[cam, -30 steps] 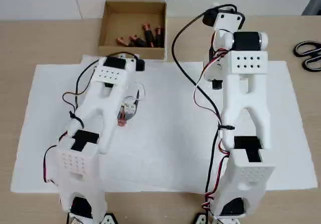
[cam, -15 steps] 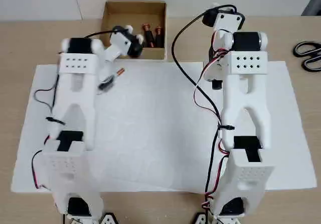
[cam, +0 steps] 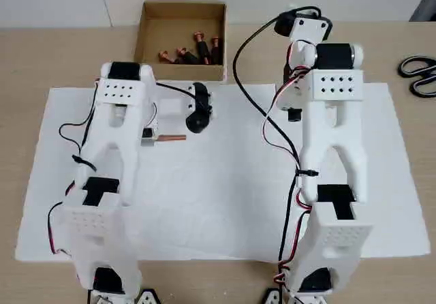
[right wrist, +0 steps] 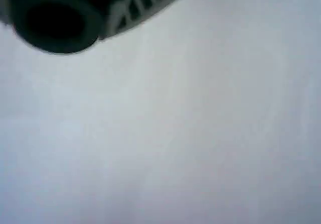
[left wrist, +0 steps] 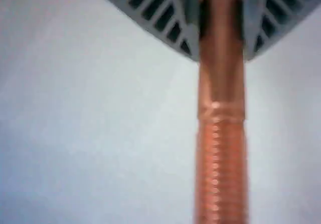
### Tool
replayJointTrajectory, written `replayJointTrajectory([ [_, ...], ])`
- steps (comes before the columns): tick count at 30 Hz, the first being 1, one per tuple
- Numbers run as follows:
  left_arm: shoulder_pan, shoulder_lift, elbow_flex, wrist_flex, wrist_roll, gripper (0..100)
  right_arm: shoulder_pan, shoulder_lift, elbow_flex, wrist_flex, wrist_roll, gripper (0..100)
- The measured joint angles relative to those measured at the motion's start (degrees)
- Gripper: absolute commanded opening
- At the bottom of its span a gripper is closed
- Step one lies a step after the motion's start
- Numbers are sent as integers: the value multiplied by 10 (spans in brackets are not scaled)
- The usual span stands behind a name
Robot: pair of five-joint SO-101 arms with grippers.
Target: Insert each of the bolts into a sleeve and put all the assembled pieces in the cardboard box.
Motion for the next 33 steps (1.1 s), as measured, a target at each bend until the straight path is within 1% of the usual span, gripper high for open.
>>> replayJointTrajectory([
  [6, 22, 24, 0, -14, 0, 9, -1, 0, 0, 0, 0, 5],
  [12, 26, 60, -47, -16, 0, 110, -1, 0, 2, 0, 0, 5],
  [20, 26, 61, -68, -16, 0, 111, -1, 0, 2, 0, 0, 5],
  [24, 25, 62, -110, -16, 6, 111, -1, 0, 2, 0, 0, 5],
  [26, 20, 62, -143, -16, 27, 111, -1, 0, 2, 0, 0, 5],
  [28, 13, 62, -180, -14, 67, 111, -1, 0, 2, 0, 0, 5],
  [31, 0, 62, -240, 12, 179, 112, -1, 0, 2, 0, 0, 5],
  [33, -9, 62, -275, 16, 267, 112, -1, 0, 2, 0, 0, 5],
])
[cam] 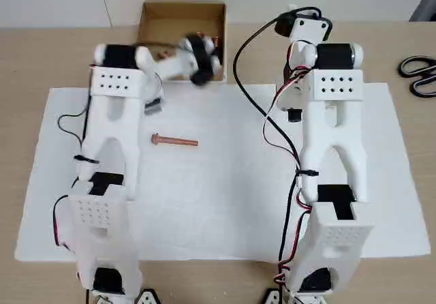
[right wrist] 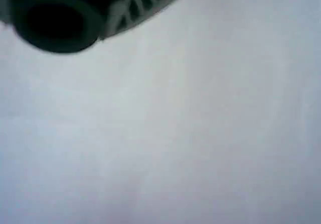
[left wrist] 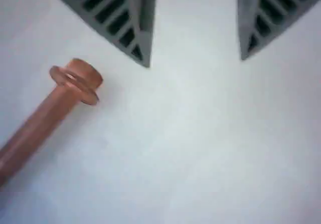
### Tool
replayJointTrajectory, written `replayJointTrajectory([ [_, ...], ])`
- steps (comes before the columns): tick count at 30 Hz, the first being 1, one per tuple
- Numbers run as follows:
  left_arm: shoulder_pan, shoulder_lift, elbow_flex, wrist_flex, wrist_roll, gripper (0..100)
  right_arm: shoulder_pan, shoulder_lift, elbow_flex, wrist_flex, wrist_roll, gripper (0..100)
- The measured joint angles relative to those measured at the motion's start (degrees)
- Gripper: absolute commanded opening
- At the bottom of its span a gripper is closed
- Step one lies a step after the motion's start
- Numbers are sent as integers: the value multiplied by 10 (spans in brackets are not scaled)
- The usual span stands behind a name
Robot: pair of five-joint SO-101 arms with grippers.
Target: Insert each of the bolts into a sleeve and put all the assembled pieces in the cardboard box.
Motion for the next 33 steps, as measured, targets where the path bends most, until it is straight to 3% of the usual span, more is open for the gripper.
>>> replayJointTrajectory([
  [6, -8, -20, -39, 4, 265, 113, 0, 0, 0, 0, 0, 5],
  [15, 6, -203, -40, 4, 583, 115, 0, 0, 0, 0, 0, 5],
  [21, -5, -276, 2, 4, 858, 115, -1, 0, 0, 0, 0, 5],
  [23, -6, -296, 21, 4, 909, 115, -7, 0, 0, 0, 0, 5],
  [29, 6, -330, 134, 4, 958, 117, -18, 0, 0, 0, 0, 5],
  [33, 6, -330, 217, 4, 1051, 160, -18, 0, 0, 0, 0, 5],
])
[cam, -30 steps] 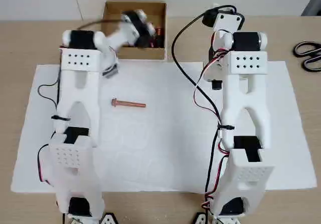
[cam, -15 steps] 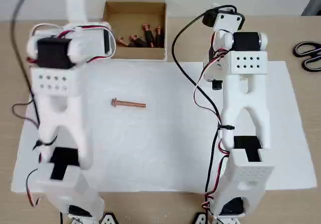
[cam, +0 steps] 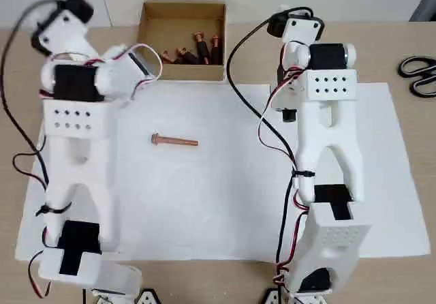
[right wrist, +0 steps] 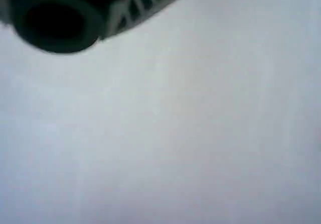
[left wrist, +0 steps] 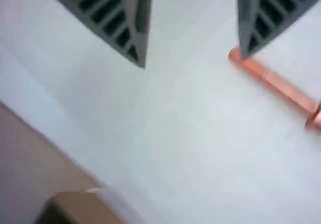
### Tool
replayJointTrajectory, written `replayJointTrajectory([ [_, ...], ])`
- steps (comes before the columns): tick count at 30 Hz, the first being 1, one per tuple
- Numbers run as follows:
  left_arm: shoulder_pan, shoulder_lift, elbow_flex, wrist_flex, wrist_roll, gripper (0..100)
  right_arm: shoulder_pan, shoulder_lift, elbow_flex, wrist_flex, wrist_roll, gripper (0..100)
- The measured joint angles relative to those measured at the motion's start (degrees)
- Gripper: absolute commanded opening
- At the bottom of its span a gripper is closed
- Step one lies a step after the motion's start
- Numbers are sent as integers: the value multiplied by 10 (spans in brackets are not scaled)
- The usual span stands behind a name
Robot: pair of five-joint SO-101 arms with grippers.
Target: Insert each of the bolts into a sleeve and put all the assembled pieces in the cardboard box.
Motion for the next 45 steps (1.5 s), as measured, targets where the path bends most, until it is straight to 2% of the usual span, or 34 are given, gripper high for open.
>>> replayJointTrajectory([
  [6, 0, 64, 84, -12, 100, 175, 0, 0, 0, 0, 0, 5],
  [14, 9, 206, 91, -50, 128, 176, 0, 0, 0, 0, 0, 5],
  [20, 40, 229, 91, -51, 165, 176, 0, 0, 0, 0, 0, 5],
  [31, 47, 235, 104, -62, 169, 175, 0, 0, 0, 0, 0, 5],
  [45, 40, 307, 105, -77, 169, 174, 0, 0, 0, 0, 0, 5],
])
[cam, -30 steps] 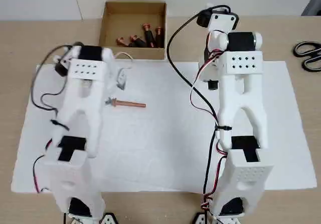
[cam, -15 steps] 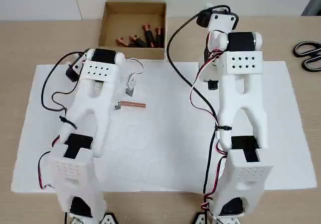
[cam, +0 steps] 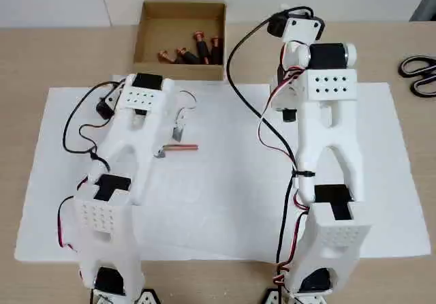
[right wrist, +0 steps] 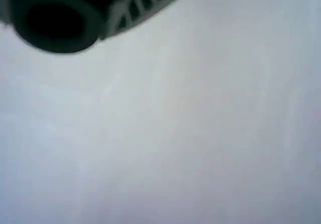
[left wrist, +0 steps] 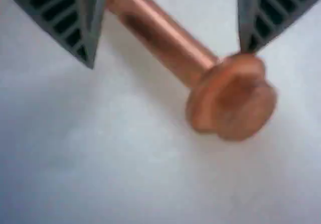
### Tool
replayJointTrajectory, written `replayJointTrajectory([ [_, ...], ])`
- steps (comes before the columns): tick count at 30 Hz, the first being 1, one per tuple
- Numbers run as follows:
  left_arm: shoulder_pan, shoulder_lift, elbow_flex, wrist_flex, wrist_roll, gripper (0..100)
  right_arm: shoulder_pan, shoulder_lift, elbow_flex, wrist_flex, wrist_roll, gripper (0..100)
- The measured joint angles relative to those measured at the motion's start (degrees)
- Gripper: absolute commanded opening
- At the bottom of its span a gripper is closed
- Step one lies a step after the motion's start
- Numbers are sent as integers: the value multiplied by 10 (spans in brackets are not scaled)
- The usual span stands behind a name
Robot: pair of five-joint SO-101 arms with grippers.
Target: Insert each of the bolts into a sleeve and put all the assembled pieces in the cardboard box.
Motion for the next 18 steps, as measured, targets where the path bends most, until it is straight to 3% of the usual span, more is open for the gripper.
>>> replayJointTrajectory([
  [12, -30, 41, -18, 2, 0, 167, 0, 0, 0, 0, 0, 5],
  [18, -28, 51, -30, -4, -1, 3, 0, 0, 0, 0, 0, 5],
])
